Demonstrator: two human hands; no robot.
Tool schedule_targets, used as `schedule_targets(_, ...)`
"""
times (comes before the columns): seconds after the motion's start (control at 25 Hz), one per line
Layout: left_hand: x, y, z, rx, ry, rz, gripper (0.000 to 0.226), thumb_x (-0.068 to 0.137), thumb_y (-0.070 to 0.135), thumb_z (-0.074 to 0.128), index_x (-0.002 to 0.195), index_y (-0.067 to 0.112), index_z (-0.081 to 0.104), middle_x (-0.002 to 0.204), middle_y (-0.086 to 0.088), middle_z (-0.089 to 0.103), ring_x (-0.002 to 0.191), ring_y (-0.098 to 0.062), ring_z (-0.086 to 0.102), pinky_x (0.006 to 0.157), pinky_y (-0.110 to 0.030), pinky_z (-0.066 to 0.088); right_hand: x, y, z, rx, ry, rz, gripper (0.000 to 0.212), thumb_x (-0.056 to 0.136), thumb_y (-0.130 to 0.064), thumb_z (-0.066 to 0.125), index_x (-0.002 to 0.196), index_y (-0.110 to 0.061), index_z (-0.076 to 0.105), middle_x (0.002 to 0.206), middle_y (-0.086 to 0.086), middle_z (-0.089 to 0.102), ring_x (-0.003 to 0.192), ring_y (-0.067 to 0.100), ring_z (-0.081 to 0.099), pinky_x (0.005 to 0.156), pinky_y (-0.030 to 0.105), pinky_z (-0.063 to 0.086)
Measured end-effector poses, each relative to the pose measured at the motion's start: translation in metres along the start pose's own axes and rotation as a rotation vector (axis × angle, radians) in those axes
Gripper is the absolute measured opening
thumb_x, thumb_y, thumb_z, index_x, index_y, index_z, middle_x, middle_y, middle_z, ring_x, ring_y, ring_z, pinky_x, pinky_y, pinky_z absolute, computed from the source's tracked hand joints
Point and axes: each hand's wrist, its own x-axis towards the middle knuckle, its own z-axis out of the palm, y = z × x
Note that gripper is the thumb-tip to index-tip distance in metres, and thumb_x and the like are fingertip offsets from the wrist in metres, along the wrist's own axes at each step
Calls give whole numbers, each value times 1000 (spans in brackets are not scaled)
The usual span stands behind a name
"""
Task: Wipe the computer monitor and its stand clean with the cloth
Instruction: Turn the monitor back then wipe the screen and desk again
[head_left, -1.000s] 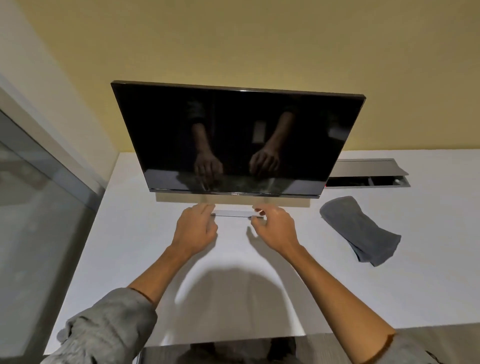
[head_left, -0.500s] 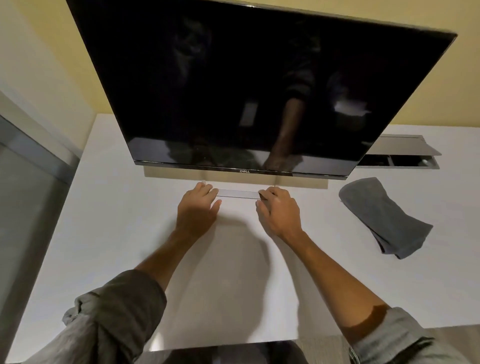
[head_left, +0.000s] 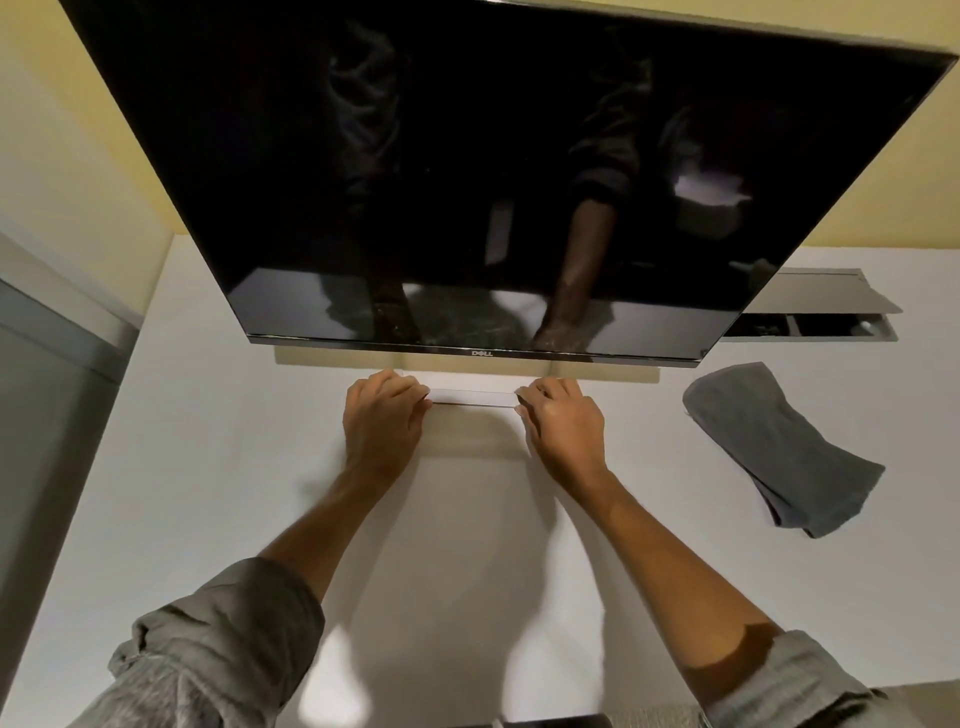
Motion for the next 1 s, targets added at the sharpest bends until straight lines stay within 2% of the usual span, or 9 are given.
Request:
schedule_targets(0.12, 10, 2, 5, -2, 22, -4, 8, 88, 22, 70, 87, 15, 75, 90, -3, 73, 94, -27, 65, 89, -44, 46, 9, 3, 3, 3, -19, 27, 19, 94, -30, 60, 108, -20, 70, 107, 2, 66, 97, 26, 57, 64, 37, 52)
schedule_targets(0.28, 21, 6, 8, -12, 24, -5, 23, 89, 28, 59, 84, 13, 75, 90, -5, 74, 91, -28, 65, 86, -45, 47, 24, 7, 0, -9, -51, 24, 20, 96, -30, 56, 110, -22, 68, 109, 1, 65, 100, 25, 55, 70, 38, 51)
schedule_targets(0.4, 27, 6, 11, 41, 15, 22, 23, 90, 25, 58, 89, 12, 76, 96, -7, 75, 95, -30, 65, 89, -46, 47, 31, 10, -5, -11, -49, 24, 20, 97, -30, 55, 111, -24, 68, 110, 0, 66, 101, 24, 55, 73, 36, 50)
schedule_targets(0.56, 36, 10, 8, 62, -137, -78, 27, 98, 29, 51, 109, 18, 73, 117, -1, 70, 115, -23, 55, 103, -39, 31, 30, 10, -7, 29, -63, 67, 24, 98, -35, 53, 115, -26, 67, 113, -2, 66, 104, 21, 53, 79, 36, 50)
schedule_targets(0.72, 38, 26, -2, 72, -161, -104, 23, 94, 28, 55, 106, 16, 71, 114, -2, 69, 110, -22, 55, 103, -37, 33, 17, 16, -29, 194, -31, 62, 36, 93, -42, 56, 122, -21, 64, 117, 0, 65, 102, 22, 58, 86, 39, 51)
schedule_targets(0.84, 24, 53, -4, -9, -121, -47, 23, 90, 29, 56, 102, 14, 68, 109, -3, 67, 102, -21, 58, 99, -41, 42, -8, 60, -55, 259, 12, 95, 39, 93, -39, 53, 124, -18, 64, 126, 4, 63, 109, 26, 60, 92, 42, 50)
schedule_targets(0.92, 9, 74, 0, -38, -145, 16, 24, 90, 30, 53, 100, 14, 67, 106, -2, 66, 95, -20, 58, 91, -39, 48, -25, 106, -71, 265, 43, 175, 38, 93, -34, 56, 124, -14, 63, 125, 9, 63, 108, 29, 60, 89, 42, 49)
schedule_targets(1.0, -4, 97, 6, -18, -177, 107, 19, 90, 30, 54, 96, 14, 64, 102, -3, 65, 89, -21, 57, 82, -35, 47, -37, 154, -80, 150, 63, 244, 45, 89, -36, 57, 126, -10, 59, 125, 14, 61, 109, 34, 58, 87, 45, 48)
